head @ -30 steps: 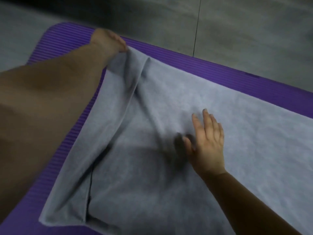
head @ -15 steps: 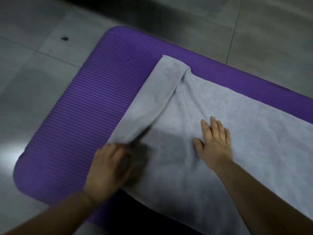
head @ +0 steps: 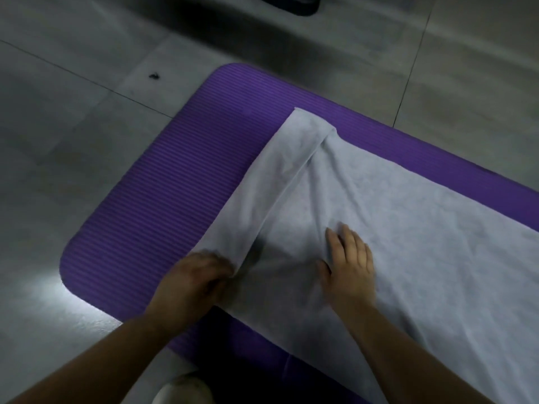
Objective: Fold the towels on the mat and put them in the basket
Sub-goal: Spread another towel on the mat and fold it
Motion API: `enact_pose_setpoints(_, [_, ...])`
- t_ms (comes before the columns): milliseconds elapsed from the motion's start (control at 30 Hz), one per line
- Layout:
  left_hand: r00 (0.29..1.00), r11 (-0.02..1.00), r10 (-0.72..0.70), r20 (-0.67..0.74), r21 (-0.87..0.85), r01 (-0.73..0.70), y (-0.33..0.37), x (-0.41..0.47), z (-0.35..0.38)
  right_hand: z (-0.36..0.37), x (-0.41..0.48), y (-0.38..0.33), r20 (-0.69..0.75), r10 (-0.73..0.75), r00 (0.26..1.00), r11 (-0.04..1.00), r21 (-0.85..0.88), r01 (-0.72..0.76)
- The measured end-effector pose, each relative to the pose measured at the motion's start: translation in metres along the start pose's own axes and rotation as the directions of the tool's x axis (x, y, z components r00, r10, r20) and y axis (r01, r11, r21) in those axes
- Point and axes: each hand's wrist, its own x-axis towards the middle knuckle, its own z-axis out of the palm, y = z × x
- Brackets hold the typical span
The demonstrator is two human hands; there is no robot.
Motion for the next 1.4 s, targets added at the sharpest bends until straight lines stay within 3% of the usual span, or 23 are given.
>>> enact_pose_setpoints(67, [0.999,0.999,0.031,0.04,-0.016,-0.031,-0.001,-0.007,0.003,-0.001,0.0,-0.001,-0.025,-0.027,0.999,1.0,0.015,0.027])
enact_pose_setpoints(167, [0.98,0.98,-0.197,0.003,-0.033,0.197,-0.011,-0.016,0.008,0.0,-0.006,-0.006,-0.046,-0.042,0.998,0.999,0.008,0.042])
enact_pose_setpoints(267, [0.827,0.83,-0.558,-0.068,-0.063,0.555,-0.015,-0.016,0.002,0.004,-0.018,-0.012,-0.056,-0.077,0.995,0.997,0.018,0.078])
enact_pose_setpoints(333, [0.715,0.711,-0.699,0.0,-0.109,0.695,-0.013,-0.01,-0.008,0.005,-0.024,-0.019,-0.07,-0.152,0.986,0.988,0.012,0.153])
enact_pose_setpoints(433, [0.695,0.684,-0.704,0.144,-0.125,0.718,-0.01,0.0,-0.014,0.004,-0.028,-0.031,-0.089,-0.305,0.948,0.948,0.061,0.311])
enact_pose_setpoints(500, [0.686,0.643,-0.7,0.195,-0.245,0.726,-0.009,0.004,-0.018,0.003,-0.033,-0.041,-0.085,-0.422,0.903,0.896,0.111,0.43])
enact_pose_setpoints(633, [0.635,0.467,-0.745,0.205,-0.519,0.716,-0.015,0.005,-0.031,0.001,-0.048,-0.06,0.066,-0.586,0.808,0.809,0.11,0.577])
enact_pose_setpoints(700, [0.607,0.404,-0.765,0.216,-0.574,0.713,-0.019,0.003,-0.035,0.001,-0.054,-0.068,0.138,-0.611,0.78,0.791,0.139,0.595])
enact_pose_setpoints(900, [0.595,0.468,-0.78,0.195,-0.449,0.761,-0.032,-0.008,-0.039,0.001,-0.057,-0.088,0.146,-0.643,0.752,0.756,0.283,0.591])
enact_pose_setpoints(1000, [0.55,0.46,-0.807,0.212,-0.358,0.813,-0.036,-0.015,-0.041,-0.001,-0.06,-0.089,0.157,-0.677,0.719,0.725,0.307,0.616])
enact_pose_setpoints(1067, [0.518,0.431,-0.821,0.239,-0.334,0.838,-0.038,-0.017,-0.042,-0.004,-0.051,-0.085,0.107,-0.64,0.76,0.75,0.301,0.589])
enact_pose_setpoints(1133, [0.503,0.435,-0.826,0.252,-0.283,0.855,-0.04,-0.015,-0.042,-0.003,-0.032,-0.076,0.032,-0.526,0.85,0.821,0.279,0.498])
enact_pose_setpoints(1233, [0.565,0.546,-0.816,0.118,-0.163,0.822,-0.044,-0.006,-0.041,0.003,-0.004,-0.044,-0.014,-0.27,0.963,0.956,0.12,0.269])
enact_pose_setpoints(1300, [0.725,0.726,-0.687,-0.05,-0.089,0.682,-0.041,0.004,-0.038,0.004,0.009,-0.016,0.046,-0.133,0.99,0.991,0.038,0.131])
enact_pose_setpoints(1400, [0.928,0.916,-0.372,0.012,0.169,0.365,-0.039,0.019,-0.01,0.001,0.015,0.01,0.268,0.01,0.963,0.996,-0.088,0.015])
